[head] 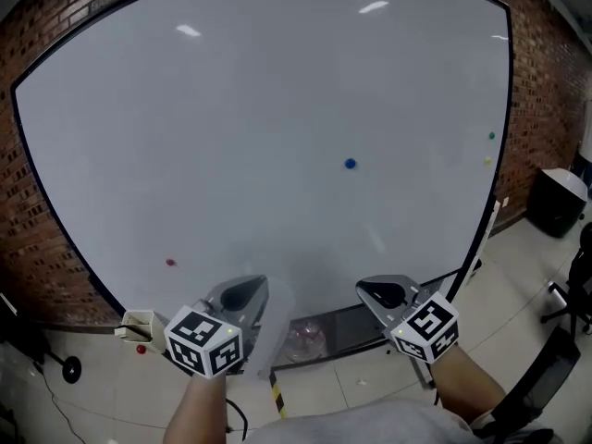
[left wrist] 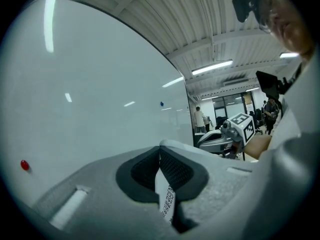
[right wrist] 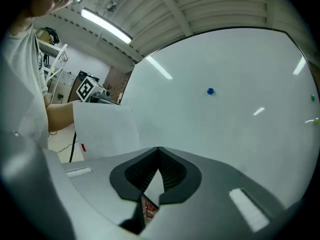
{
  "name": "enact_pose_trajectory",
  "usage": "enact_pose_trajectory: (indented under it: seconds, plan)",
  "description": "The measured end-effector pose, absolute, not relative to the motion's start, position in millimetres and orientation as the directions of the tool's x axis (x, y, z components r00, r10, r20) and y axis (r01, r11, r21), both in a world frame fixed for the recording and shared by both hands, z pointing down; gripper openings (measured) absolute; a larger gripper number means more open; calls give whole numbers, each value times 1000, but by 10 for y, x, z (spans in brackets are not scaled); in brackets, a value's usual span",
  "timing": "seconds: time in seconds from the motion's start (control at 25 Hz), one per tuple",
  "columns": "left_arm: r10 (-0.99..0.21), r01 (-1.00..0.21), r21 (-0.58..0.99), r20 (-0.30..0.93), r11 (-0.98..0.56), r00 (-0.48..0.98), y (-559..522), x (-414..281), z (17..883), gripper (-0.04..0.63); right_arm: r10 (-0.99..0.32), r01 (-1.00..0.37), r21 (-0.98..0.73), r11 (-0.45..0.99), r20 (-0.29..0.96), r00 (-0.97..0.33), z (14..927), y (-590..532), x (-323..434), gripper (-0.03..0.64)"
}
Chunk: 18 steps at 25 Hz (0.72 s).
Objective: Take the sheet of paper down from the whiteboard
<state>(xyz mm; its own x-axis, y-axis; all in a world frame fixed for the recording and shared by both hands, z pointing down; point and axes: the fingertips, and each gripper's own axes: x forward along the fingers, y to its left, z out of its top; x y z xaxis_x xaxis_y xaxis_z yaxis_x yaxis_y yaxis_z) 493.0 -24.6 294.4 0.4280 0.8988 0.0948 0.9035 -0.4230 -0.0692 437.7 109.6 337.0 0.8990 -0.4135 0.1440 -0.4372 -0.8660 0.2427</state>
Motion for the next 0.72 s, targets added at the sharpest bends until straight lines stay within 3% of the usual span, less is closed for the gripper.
enact_pose_trajectory:
  seconds: [0.72]
  plan:
    - [887, 897, -27, 133, -442, 441, 118, 1328, 3496, 2, -515, -541, 134, -830, 185, 837, 3955, 1139, 875, -6]
